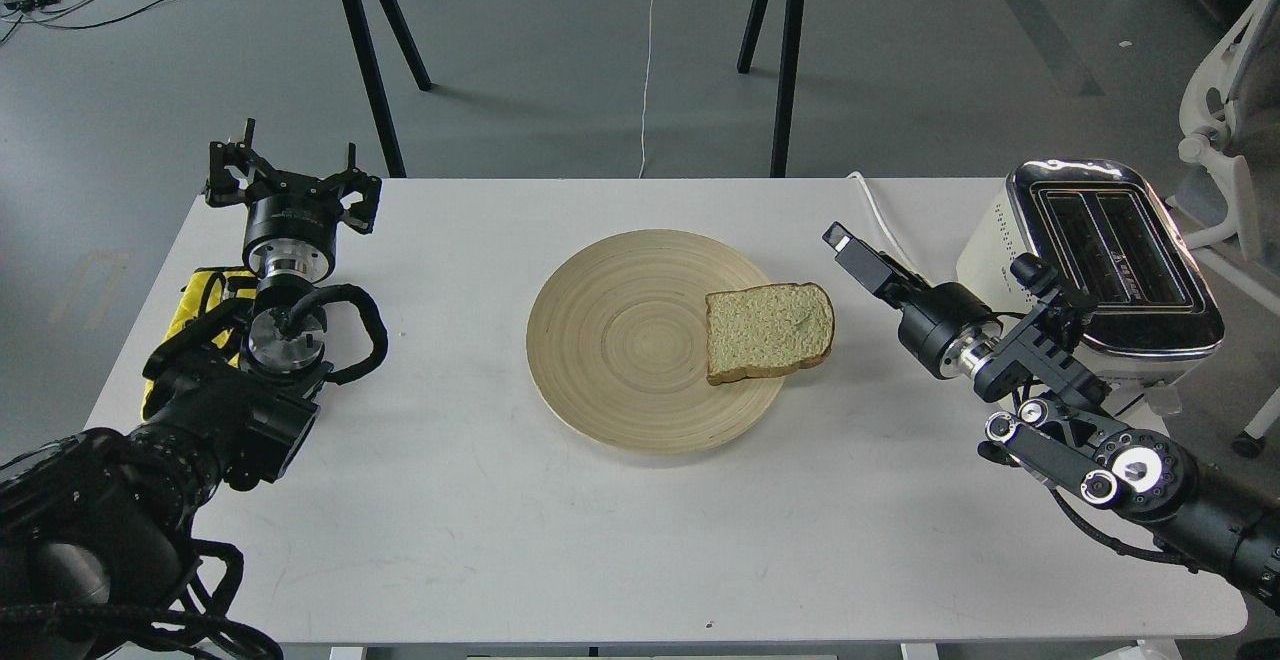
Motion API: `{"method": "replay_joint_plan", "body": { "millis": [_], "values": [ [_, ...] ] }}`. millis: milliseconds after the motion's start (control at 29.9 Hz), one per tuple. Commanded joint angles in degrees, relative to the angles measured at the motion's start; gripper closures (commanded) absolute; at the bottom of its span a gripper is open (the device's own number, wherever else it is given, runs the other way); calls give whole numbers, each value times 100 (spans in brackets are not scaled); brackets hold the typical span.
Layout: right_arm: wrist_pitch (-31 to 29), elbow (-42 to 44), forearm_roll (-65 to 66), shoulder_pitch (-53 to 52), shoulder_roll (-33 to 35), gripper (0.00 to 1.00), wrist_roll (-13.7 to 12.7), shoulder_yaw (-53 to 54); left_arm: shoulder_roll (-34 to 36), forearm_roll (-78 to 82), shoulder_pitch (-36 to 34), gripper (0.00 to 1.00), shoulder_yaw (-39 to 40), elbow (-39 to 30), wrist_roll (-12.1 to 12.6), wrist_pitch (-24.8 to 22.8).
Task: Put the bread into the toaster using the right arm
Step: 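Move the right gripper from beside the toaster toward the bread slice, then reach the right gripper to the bread slice edge and close on it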
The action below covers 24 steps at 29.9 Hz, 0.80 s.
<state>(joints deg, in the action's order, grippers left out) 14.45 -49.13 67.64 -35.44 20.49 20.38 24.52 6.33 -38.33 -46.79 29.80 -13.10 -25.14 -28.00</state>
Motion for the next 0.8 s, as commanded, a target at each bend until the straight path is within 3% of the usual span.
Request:
{"method": "replay_joint_plan", "body": {
  "millis": [0,435,769],
  "values": [
    [5,0,-321,108,-36,2,-26,-35,0,1,3,0,0,0,0,0],
    [-4,228,-577,398,-431,4,-149,-211,0,1,3,0,0,0,0,0],
    [5,404,-577,407,-651,39,-131,-492,0,1,3,0,0,0,0,0]
  ]
}}
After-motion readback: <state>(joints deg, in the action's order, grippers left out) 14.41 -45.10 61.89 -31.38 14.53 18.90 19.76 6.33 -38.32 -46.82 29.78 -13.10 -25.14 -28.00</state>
